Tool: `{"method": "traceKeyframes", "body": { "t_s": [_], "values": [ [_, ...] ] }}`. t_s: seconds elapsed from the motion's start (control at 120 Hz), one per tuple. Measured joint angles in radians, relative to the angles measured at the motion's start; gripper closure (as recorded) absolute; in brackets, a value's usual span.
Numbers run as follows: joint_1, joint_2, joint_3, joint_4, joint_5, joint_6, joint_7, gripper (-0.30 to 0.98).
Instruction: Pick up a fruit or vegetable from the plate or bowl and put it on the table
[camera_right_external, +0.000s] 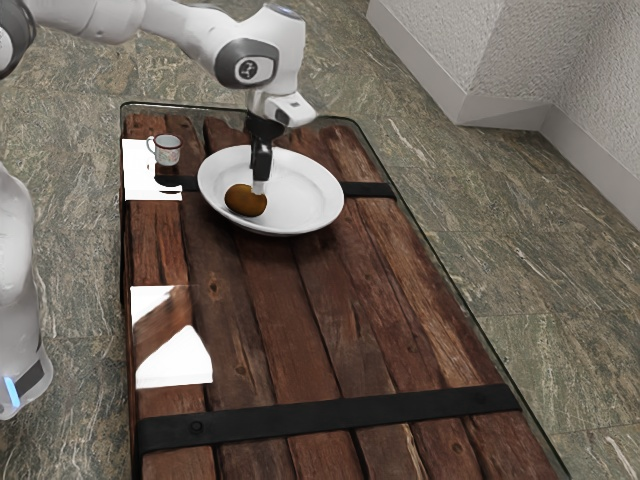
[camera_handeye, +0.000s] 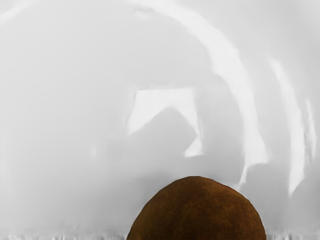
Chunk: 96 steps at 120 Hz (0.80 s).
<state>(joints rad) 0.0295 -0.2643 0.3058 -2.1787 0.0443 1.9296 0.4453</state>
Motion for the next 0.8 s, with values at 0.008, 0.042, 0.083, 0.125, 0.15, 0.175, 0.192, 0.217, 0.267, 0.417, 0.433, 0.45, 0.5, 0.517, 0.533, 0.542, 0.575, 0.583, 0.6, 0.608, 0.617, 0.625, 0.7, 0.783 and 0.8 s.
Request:
{"method": "traceKeyframes", "body": {
  "t_s": [0.008,0.042,0.083,0.125,0.15,0.175,0.192,0.217,0.267,0.417,0.433,0.45,0.5,0.517,0.533,0.542,0.575,0.583,0.6,0.608,0.617,0.625,0.7,0.783,0.8],
  "values": [
    [0.003,-0.001,0.003,-0.006,0.0,0.001,0.008,0.0],
    [0.01,-0.002,0.013,-0.024,-0.002,0.006,0.038,0.0],
    [0.015,0.0,0.022,-0.038,-0.003,0.012,0.074,0.0],
    [0.015,0.005,0.026,-0.047,-0.004,0.02,0.107,0.0],
    [0.015,0.008,0.027,-0.055,-0.005,0.027,0.126,0.0],
    [0.015,0.01,0.028,-0.067,-0.006,0.036,0.144,0.0],
    [0.015,0.011,0.029,-0.073,-0.007,0.041,0.155,0.0],
    [0.015,0.012,0.029,-0.08,-0.008,0.049,0.172,0.0],
    [0.015,0.015,0.03,-0.086,-0.009,0.064,0.204,0.0],
    [0.004,0.023,0.029,-0.089,-0.017,0.105,0.285,0.0],
    [0.002,0.026,0.029,-0.089,-0.018,0.109,0.292,0.0],
    [0.001,0.03,0.029,-0.089,-0.019,0.113,0.3,0.0],
    [0.001,0.034,0.029,-0.09,-0.024,0.124,0.321,0.0],
    [0.002,0.033,0.029,-0.09,-0.025,0.128,0.328,0.0],
    [0.003,0.032,0.03,-0.09,-0.026,0.131,0.335,0.0],
    [0.004,0.031,0.03,-0.091,-0.027,0.132,0.338,0.0],
    [0.007,0.026,0.03,-0.095,-0.03,0.138,0.35,0.0],
    [0.007,0.024,0.03,-0.098,-0.031,0.139,0.353,0.0],
    [0.01,0.018,0.03,-0.104,-0.032,0.141,0.359,0.0],
    [0.012,0.015,0.03,-0.11,-0.034,0.143,0.362,0.0],
    [0.015,0.011,0.03,-0.115,-0.036,0.144,0.364,0.0],
    [0.017,0.007,0.03,-0.121,-0.037,0.145,0.367,0.0],
    [0.03,-0.014,0.034,-0.146,-0.047,0.153,0.39,0.0],
    [0.033,-0.014,0.036,-0.155,-0.057,0.16,0.412,0.01],
    [0.034,-0.013,0.036,-0.16,-0.061,0.161,0.416,0.02]
  ]
}}
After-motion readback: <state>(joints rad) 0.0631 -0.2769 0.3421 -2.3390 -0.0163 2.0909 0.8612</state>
